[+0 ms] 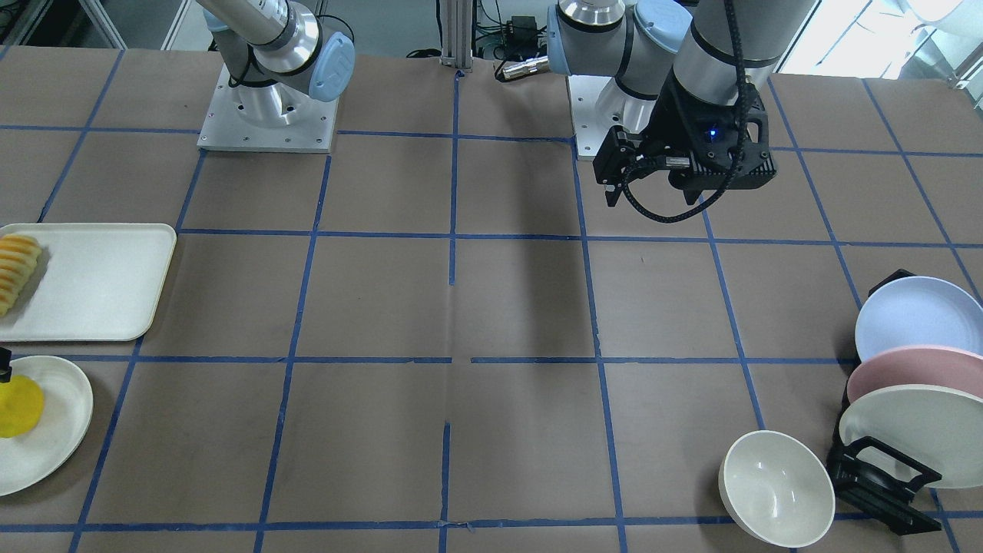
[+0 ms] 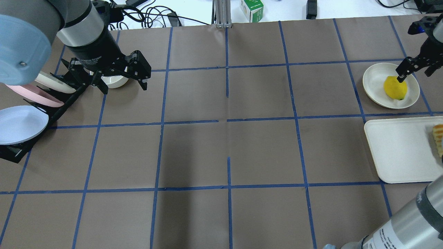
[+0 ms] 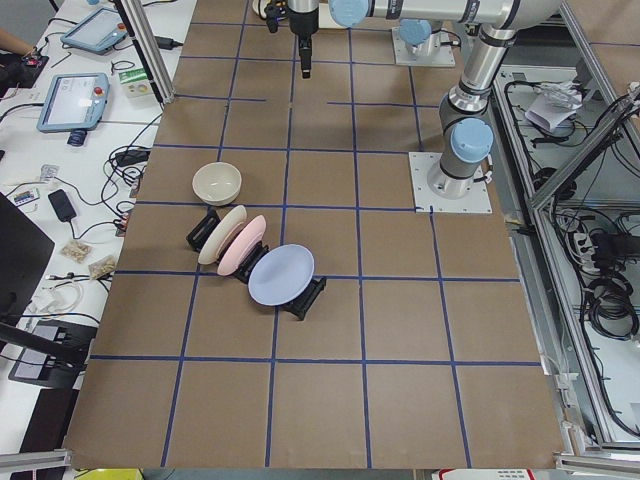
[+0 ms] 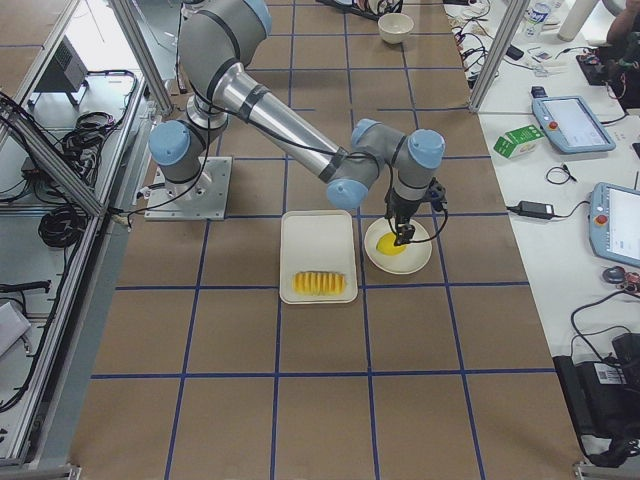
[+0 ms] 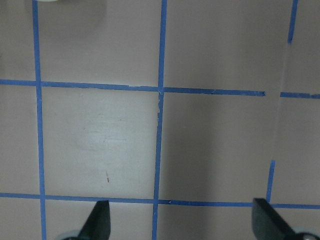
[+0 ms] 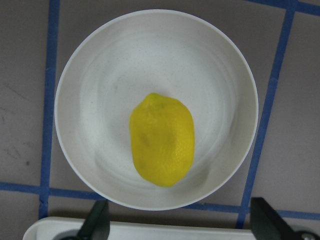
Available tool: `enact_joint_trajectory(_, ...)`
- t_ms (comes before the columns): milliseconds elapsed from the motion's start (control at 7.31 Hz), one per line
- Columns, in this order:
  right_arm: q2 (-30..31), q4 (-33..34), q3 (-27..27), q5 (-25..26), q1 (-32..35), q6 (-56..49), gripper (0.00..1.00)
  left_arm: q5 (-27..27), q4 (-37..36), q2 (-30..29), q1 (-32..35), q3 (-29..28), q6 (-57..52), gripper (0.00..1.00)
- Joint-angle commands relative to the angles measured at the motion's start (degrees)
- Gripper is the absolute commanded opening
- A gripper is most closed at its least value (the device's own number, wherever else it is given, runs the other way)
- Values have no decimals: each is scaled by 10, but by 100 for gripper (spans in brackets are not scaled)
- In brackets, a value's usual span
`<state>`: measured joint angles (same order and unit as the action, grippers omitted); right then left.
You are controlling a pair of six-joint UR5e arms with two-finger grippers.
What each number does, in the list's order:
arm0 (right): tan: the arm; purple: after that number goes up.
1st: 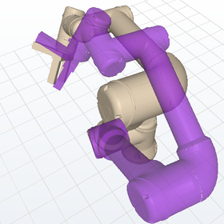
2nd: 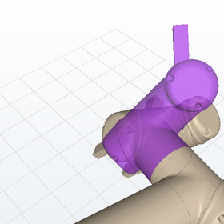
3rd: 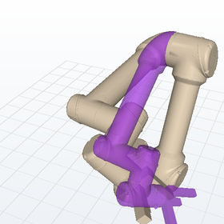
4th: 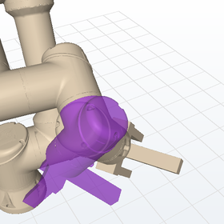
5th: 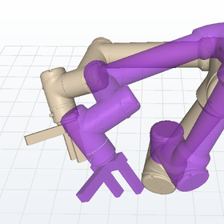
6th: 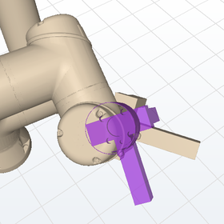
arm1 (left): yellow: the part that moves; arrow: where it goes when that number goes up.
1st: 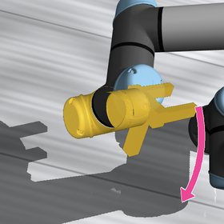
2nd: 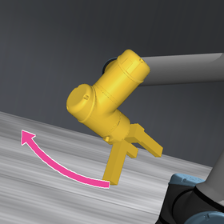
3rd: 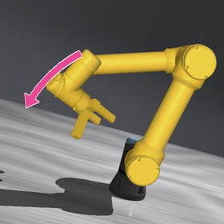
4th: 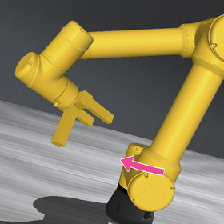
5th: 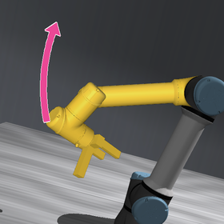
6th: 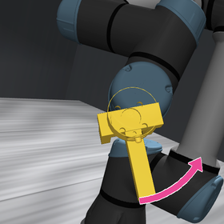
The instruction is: Place bowl and put lemon in it
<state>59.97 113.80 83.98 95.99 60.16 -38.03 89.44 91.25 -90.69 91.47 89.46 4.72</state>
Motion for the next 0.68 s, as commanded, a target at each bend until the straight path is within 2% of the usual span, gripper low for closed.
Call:
enact_joint_trajectory(0, -23, 12, 7, 1, 0, 14, 98, -4, -34, -24, -22, 2, -34, 100)
enact_joint_trajectory(274, -24, 6, 11, 0, 0, 36, 95, 0, -120, -96, -109, -9, -132, 100)
enact_joint_trajectory(547, -38, 8, 10, -14, 0, 38, 95, 6, -168, -188, -141, -75, -223, 100)
